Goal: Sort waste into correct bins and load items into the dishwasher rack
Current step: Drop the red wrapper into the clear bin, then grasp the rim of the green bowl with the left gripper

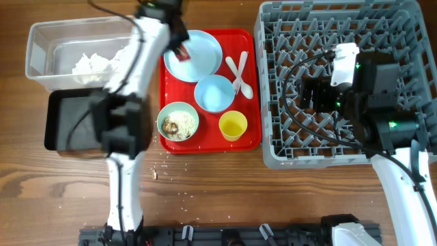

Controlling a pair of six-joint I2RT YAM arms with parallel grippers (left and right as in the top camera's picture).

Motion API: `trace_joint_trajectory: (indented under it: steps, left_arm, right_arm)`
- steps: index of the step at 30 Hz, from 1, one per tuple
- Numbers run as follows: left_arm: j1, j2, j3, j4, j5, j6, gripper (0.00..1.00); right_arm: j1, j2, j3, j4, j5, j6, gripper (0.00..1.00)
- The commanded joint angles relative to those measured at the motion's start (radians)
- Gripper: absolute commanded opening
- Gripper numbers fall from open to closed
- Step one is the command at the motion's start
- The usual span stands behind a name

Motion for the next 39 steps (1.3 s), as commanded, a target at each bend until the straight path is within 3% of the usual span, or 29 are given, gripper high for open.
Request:
trace_joint_trajectory:
  steps: [1,8,10,12,14,19,21,24,28,32,36,39]
  left_arm:
    - [0.102,-0.189,0.007,-0.080,-0.026,0.011,0.04]
    - [0.270,-0.159,-0.022,-0.176,-0.024,0.010,0.04]
    - [0.294,-0.148,-0.046,-0.168,-0.024,0.011,0.42]
    - [0.303,-0.148,-0.047,-0.167,-0.025,0.011,0.66]
    - [0.308,-0.154,-0.038,-0.165,-0.024,0.017,0.78]
    - [0.286,-0.205,-0.019,-0.191,0.191,0.192,0.72]
    - [0.255,-0.229,-0.019,-0.247,0.240,0.202,0.69]
    - [0.149,-0.236,-0.025,-0.450,0.249,0.198,0.63]
    - [0.011,-0.235,-0.097,-0.528,0.246,0.203,0.68]
    - [-0.102,-0.235,-0.229,-0.457,0.251,0.190,0.69]
    - [-0.167,-0.235,-0.412,-0.270,0.257,0.112,0.57]
    - [-0.197,-0.235,-0.515,-0.153,0.257,0.151,0.55]
  right_arm:
    - [0.003,0.008,0.022,0.000,-0.002,0.012,1.00]
    - [0.003,0.008,0.022,0.004,-0.002,0.014,1.00]
    - [0.003,0.008,0.022,0.004,-0.002,0.014,0.99]
    - [0.003,0.008,0.022,0.004,-0.002,0.014,1.00]
    - [0.003,0.008,0.022,0.004,-0.002,0.014,1.00]
    - [0.003,0.008,0.022,0.004,-0.002,0.014,1.00]
    - [0.003,0.008,0.022,0.004,-0.002,0.014,1.00]
    - [0.003,0.008,0.022,0.002,-0.002,0.014,1.00]
    - [0.003,0.008,0.022,0.008,-0.002,0.014,1.00]
    - [0.003,0.017,0.022,0.008,-0.002,0.015,1.00]
    - [0.003,0.043,0.022,0.001,-0.006,0.014,1.00]
    - [0.003,0.069,0.022,-0.008,-0.006,0.015,1.00]
